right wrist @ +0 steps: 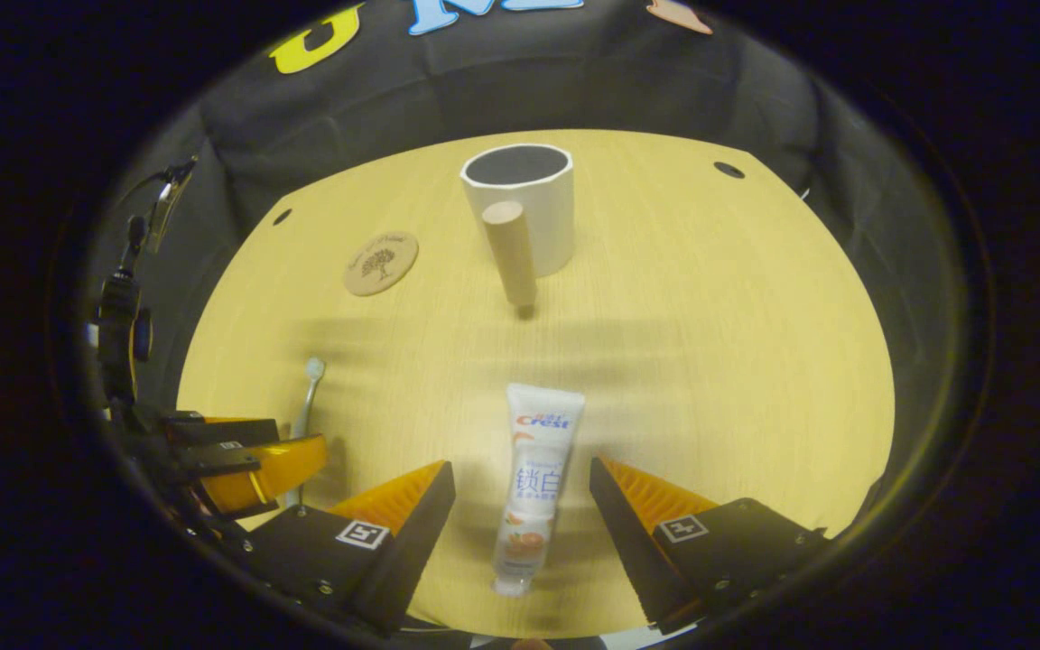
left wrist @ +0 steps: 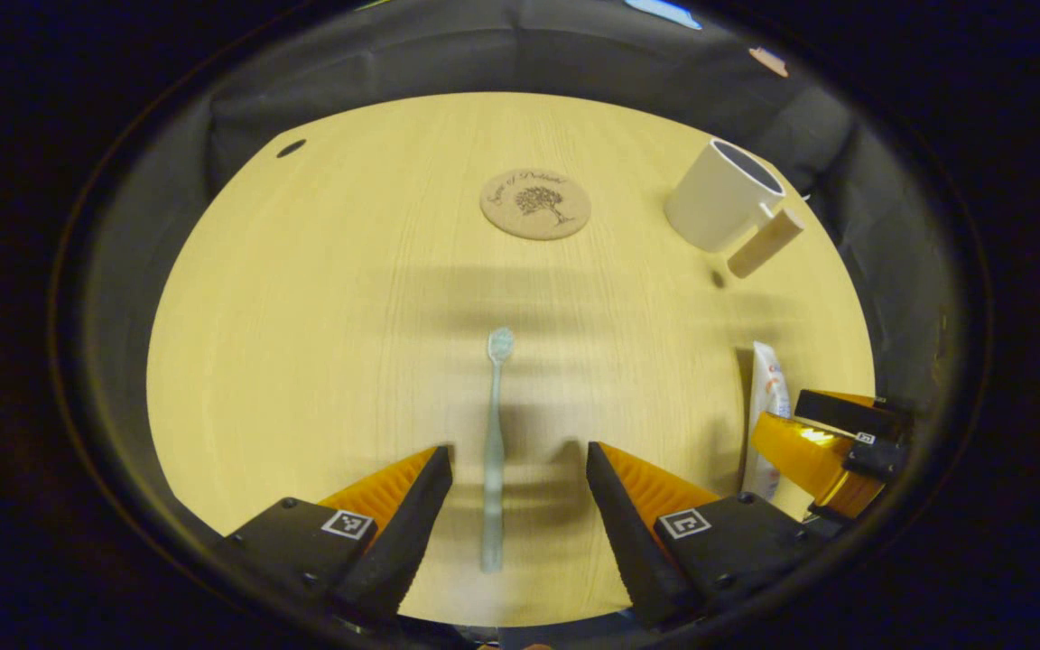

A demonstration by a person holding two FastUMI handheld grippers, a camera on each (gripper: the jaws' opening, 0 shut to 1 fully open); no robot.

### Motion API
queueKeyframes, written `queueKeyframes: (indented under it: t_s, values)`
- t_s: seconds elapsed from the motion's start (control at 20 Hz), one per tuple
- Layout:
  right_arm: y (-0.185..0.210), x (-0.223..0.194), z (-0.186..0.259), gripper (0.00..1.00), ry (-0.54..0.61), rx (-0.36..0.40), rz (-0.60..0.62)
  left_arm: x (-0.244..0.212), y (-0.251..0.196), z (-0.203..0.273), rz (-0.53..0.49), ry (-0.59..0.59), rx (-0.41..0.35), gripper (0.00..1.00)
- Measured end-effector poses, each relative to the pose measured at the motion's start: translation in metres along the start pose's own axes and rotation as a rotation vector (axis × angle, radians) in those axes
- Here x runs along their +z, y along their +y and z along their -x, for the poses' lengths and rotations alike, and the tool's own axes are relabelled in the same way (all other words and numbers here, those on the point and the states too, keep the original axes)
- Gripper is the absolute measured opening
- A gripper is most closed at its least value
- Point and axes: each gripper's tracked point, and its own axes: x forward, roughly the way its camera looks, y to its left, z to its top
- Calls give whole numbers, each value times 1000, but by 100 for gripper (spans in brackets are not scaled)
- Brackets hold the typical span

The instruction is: Put the toothbrush and toothpaste on the desktop into the cup, then pick up the cup and place it on the coaster on the desktop.

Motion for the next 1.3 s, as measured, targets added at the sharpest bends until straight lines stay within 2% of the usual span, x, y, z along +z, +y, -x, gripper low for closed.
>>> queueKeyframes:
  t_s: [0.25,0.45,0.5,0.55,0.65,0.7,0.75,0.8,0.85,0.9,0.95,1.0,1.05,1.1,1.15,1.2,1.25,1.3]
  values:
    - [0,-7,-12,92,70,-5,-22,-9,9,-7,-9,57,25,99]
    - [2,-20,-16,94,158,-4,-30,-12,17,-6,-54,67,64,94]
    - [-1,-18,-17,95,148,-13,-22,-11,17,-5,-57,65,64,88]
    - [-2,-19,-17,88,146,-21,-21,-10,17,-6,-53,64,65,87]
    - [-5,-21,-18,83,158,-31,-18,-10,19,-6,-46,58,70,84]
    - [-8,-21,-19,82,160,-39,-19,-10,20,-4,-47,55,72,74]
    - [-8,-21,-18,73,167,-35,-23,-10,23,-6,-41,53,75,74]
    - [-9,-19,-17,73,169,-33,-25,-11,25,-8,-34,48,77,57]
    - [-13,-21,-19,68,170,-45,-32,-9,26,-5,-30,47,81,52]
    - [-13,-23,-19,55,177,-46,-39,-10,26,-4,-29,46,77,39]
    - [-14,-23,-18,50,181,-39,-39,-11,26,-4,-37,46,73,37]
    - [-16,-22,-16,49,181,-37,-34,-11,28,-4,-46,37,79,36]
    - [-15,-25,-18,40,179,-42,-57,-11,28,-2,-32,45,79,27]
    - [-14,-24,-17,36,173,-37,-56,-10,28,-2,-37,38,74,18]
    - [-15,-23,-17,36,166,-42,-57,-11,28,-2,-35,39,74,18]
    - [-14,-23,-18,27,160,-40,-66,-10,28,-2,-38,35,71,18]
    - [-14,-22,-17,27,155,-30,-62,-10,28,-3,-39,35,70,18]
    - [-14,-20,-16,27,145,-22,-70,-10,27,-2,-53,30,64,13]
